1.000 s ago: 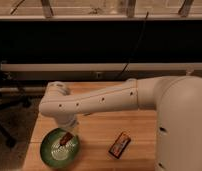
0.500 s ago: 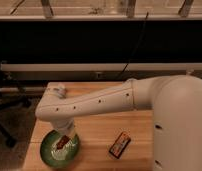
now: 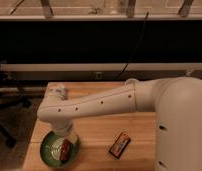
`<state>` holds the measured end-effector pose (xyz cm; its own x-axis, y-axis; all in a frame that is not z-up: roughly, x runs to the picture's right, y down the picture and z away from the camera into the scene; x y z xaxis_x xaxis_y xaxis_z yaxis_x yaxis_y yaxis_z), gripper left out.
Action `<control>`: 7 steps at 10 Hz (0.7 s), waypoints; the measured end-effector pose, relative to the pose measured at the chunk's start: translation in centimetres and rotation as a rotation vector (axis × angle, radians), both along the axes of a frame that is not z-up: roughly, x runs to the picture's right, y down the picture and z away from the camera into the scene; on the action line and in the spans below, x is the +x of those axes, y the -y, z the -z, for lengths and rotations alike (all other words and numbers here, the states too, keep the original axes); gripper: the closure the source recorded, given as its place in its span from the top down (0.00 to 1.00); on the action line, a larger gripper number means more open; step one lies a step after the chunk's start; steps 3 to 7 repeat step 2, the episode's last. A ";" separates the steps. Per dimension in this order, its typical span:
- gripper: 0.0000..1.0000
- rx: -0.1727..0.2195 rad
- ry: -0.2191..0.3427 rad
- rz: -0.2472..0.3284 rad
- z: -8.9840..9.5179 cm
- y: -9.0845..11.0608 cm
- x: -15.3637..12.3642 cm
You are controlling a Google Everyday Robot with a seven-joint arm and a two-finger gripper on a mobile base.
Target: Place the pepper in the ceramic bowl
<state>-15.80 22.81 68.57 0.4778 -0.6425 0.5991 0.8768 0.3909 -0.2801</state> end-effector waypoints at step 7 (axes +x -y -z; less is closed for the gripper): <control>0.64 0.012 0.000 0.000 -0.3 0.2 -0.2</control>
